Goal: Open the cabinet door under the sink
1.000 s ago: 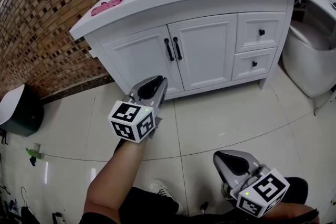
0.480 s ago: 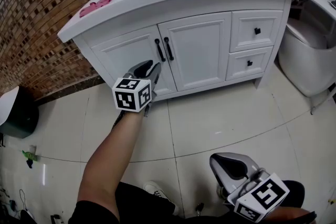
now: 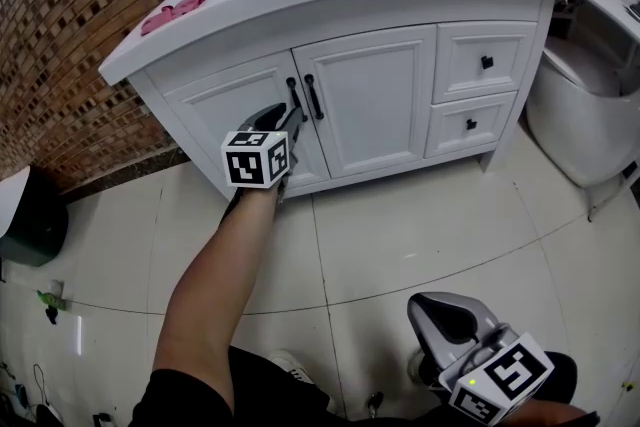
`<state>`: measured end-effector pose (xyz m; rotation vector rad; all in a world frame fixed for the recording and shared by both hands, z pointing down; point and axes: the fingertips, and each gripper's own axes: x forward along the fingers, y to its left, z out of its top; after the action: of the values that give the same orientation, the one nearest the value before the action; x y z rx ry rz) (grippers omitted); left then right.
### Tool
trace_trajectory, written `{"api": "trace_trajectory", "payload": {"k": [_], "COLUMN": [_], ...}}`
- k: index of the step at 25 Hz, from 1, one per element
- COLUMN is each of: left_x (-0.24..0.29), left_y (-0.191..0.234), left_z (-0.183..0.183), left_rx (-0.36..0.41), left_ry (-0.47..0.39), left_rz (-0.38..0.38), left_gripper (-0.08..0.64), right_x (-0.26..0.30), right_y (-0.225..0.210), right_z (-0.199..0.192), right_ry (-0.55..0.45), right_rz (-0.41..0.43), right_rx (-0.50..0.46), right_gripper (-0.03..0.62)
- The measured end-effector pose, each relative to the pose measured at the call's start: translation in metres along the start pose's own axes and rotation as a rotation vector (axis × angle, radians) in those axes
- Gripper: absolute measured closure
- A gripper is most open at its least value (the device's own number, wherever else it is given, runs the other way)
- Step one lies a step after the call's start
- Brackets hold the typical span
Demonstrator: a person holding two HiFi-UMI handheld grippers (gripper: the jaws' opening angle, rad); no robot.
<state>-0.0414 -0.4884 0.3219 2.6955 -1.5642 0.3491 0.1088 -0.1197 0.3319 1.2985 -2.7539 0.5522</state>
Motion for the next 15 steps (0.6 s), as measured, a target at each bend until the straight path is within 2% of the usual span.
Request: {"api": "trace_trajectory", "payload": {"k": [6,10,15], "left_x": [0.021,0.034,0.041], "left_y": [0.009,0.014,0.009], "left_z": [-0.002,-0.004,-0.004], "left_rx": [0.008,-0.018,-0.033], "left_ry": [0.023,0.019,0.016], "left_rz": [0.013,0.009,-0.003], "left_gripper": [0.431,0.436,0.500], "right_x": [0.004,0.007,0.008], "right_y": [-0.001,-0.003,-0.004], "right_z": [0.003,0.003,0.001], "right_ry": [-0.009,-0.008,0.002], "right_rz": [0.020,0.019,0.023], "right_rx": [-0.008,-0.003,0.005], "right_gripper": [0.584,0.584,0.584]}}
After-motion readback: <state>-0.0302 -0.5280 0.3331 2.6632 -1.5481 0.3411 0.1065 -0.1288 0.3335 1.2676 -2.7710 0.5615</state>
